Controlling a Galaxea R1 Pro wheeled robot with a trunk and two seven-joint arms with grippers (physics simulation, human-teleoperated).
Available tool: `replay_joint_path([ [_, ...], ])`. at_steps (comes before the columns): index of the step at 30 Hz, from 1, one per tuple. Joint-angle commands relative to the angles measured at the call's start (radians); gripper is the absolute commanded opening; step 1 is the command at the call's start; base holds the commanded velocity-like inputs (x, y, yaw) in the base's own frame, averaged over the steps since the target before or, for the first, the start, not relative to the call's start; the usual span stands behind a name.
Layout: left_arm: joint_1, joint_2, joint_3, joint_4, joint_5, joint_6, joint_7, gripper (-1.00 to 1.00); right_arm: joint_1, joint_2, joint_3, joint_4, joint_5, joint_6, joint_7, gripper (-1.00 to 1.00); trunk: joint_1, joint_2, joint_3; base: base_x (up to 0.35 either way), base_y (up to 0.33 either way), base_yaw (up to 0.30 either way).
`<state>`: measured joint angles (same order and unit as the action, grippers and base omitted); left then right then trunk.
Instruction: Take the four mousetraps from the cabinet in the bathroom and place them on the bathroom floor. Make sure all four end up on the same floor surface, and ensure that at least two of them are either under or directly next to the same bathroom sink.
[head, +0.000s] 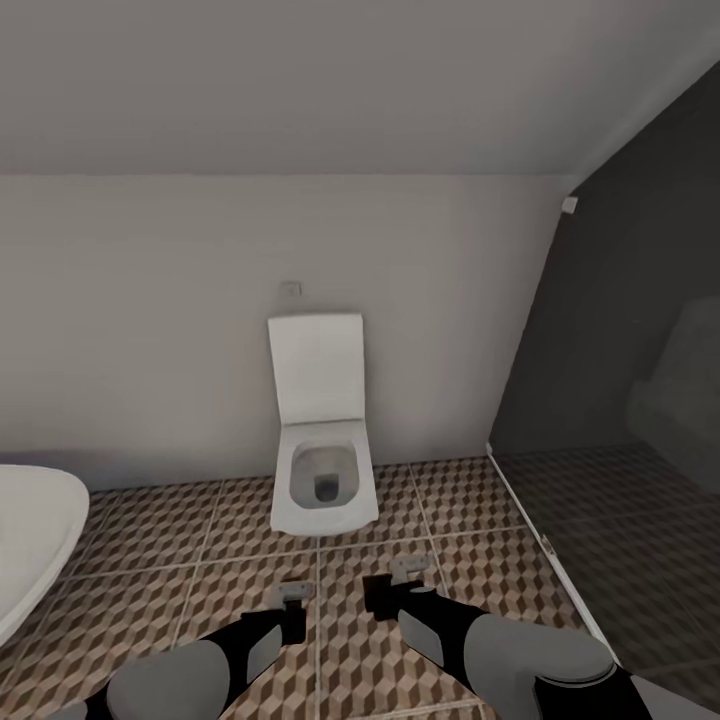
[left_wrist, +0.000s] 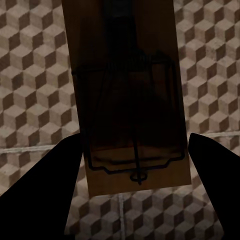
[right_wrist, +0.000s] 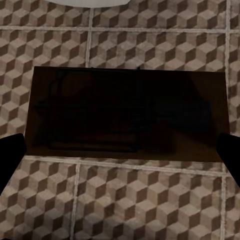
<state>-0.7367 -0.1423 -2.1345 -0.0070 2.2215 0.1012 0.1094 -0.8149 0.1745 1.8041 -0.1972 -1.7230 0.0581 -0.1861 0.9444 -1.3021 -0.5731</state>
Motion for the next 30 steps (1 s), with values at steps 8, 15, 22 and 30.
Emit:
replay_joint_path([
  [8, -0.001, 0.001, -0.008, -0.001, 0.003, 0.021, 0.020, -1.00, -0.001, 0.000, 0.008, -0.001, 0.005, 0.020, -0.023, -1.00, 0.031, -0.057, -0.026, 0.000, 0.000, 0.000],
  [15, -0.001, 0.000, -0.010, -0.003, -0.007, 0.052, 0.088, -1.00, -0.001, 0.000, 0.006, -0.094, 0.015, 0.158, -0.125, -1.00, 0.058, -0.106, -0.048, 0.000, 0.000, 0.000],
  [22, -0.001, 0.000, -0.010, -0.003, -0.019, 0.063, 0.100, -1.00, -0.001, 0.000, 0.000, -0.129, 0.017, 0.174, -0.164, -1.00, 0.084, -0.155, -0.070, 0.000, 0.000, 0.000],
  [30, -0.001, -0.002, -0.010, -0.004, -0.020, 0.112, 0.085, -1.00, -0.001, 0.000, 0.000, -0.133, 0.017, 0.072, -0.162, -1.00, 0.115, -0.211, -0.095, 0.000, 0.000, 0.000],
])
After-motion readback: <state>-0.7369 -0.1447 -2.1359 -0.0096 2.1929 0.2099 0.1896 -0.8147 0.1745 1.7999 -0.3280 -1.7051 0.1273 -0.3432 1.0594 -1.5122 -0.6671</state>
